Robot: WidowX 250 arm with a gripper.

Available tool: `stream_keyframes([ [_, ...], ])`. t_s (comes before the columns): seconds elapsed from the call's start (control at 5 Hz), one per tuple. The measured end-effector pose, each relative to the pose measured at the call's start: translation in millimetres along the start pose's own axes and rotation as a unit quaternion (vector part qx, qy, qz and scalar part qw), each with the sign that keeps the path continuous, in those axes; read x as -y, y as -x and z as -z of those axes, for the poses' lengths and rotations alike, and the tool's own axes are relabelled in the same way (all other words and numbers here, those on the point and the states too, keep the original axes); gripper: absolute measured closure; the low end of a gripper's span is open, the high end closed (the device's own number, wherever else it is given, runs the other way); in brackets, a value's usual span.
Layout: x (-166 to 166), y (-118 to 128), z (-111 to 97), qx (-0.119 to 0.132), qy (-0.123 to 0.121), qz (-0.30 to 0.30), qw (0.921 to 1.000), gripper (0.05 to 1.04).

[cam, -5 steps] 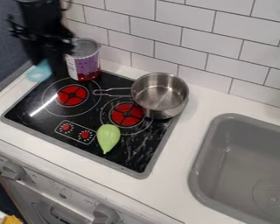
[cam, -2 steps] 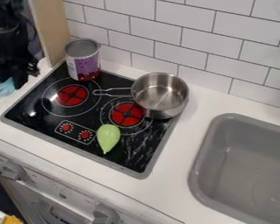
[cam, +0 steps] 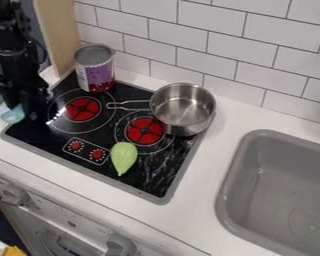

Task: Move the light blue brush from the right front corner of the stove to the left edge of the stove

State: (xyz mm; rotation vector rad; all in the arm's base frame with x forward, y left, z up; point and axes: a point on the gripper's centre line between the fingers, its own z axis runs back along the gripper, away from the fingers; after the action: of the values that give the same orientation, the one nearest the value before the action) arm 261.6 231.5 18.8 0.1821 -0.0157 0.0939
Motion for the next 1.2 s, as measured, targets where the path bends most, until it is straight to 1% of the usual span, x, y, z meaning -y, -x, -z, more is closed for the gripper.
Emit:
stream_keyframes([
  [0.2,3.0,5.3,11.7,-0.023,0.006,0.011,0.9997,0.689],
  [0.4,0.3,2.6,13.1,-0.024,-0.001,0.008,0.9997,0.615],
  [0.6,2.2,2.2,13.3,-0.024,0.005,0.014,0.9996,0.307],
  [0.8,7.9,1.9,12.2,-0.021,0.023,0.019,0.9994,0.094],
  [1.0,14.9,2.9,3.8,-0.013,0.042,0.023,0.9988,0.082],
  [1.2,18.5,0.8,-21.3,0.012,0.053,0.030,0.9981,0.083],
])
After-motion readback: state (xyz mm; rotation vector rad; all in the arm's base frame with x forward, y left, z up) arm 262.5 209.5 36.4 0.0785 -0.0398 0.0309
